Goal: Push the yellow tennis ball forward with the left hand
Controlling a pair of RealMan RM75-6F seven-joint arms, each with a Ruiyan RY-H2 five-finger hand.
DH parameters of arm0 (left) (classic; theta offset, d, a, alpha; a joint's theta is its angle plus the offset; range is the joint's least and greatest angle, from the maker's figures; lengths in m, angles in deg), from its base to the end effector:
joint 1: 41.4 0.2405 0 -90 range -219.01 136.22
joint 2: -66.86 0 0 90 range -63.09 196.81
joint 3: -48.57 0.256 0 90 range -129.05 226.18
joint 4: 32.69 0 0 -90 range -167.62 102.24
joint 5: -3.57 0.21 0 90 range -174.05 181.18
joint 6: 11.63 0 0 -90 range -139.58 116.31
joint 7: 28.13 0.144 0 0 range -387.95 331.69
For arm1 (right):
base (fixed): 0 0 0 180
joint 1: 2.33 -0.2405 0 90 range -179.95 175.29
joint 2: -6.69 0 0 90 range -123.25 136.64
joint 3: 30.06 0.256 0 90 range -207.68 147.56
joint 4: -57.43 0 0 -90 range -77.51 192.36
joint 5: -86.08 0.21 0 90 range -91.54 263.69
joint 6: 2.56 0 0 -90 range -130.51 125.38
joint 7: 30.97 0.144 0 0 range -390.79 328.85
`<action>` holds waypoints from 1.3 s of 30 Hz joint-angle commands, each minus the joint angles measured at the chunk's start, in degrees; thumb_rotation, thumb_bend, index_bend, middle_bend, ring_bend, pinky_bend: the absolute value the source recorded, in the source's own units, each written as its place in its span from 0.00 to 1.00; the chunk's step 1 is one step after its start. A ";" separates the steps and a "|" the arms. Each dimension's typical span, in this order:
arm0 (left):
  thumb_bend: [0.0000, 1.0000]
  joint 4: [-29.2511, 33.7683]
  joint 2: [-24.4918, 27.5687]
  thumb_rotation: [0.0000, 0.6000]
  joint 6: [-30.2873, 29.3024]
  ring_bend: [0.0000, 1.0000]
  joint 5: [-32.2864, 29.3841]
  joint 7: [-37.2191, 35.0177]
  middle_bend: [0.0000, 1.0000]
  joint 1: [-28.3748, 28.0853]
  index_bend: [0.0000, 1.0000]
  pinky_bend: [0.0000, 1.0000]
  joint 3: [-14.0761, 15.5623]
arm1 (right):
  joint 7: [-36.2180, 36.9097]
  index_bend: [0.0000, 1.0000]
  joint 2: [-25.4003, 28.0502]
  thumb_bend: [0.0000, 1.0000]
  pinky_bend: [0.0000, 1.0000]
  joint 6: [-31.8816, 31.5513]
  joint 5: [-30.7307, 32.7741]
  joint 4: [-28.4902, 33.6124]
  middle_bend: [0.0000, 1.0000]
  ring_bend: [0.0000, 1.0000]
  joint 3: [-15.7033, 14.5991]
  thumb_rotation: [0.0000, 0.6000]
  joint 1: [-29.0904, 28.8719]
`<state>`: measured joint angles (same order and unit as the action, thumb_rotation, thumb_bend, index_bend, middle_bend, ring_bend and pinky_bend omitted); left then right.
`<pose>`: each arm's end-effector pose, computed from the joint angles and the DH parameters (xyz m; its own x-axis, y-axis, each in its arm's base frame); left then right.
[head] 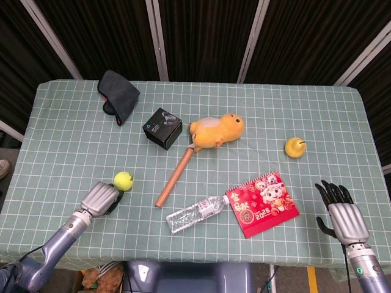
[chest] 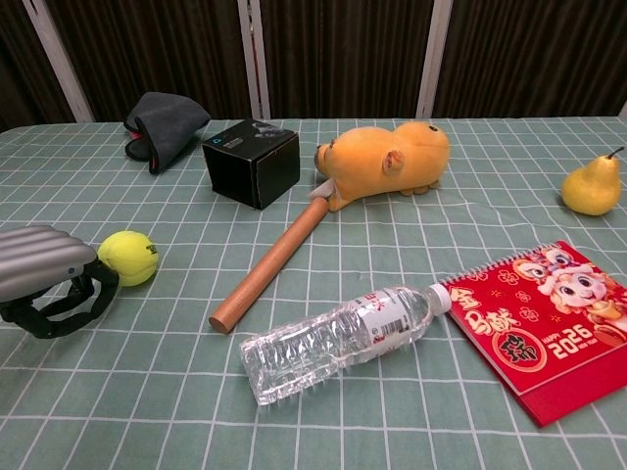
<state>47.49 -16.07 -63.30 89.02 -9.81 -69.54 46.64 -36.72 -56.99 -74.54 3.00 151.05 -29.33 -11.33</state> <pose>-0.2501 0.2726 -0.0079 0.6954 0.2952 0.6552 0.6983 -0.4928 -0.5191 -0.3162 -0.1910 0.1271 0.4670 -0.2354 0.8524 -0.8816 -0.0490 0.4695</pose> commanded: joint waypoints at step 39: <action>0.46 -12.12 -5.46 1.00 5.63 0.46 -3.36 -9.89 0.76 -9.15 0.58 0.60 -3.08 | 0.78 0.00 0.08 0.43 0.00 0.97 2.95 -1.10 0.00 0.00 1.20 1.00 -0.98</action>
<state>35.87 -21.18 -57.88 85.60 -19.28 -78.31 43.66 -35.95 -56.94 -73.55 5.92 149.95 -28.15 -12.31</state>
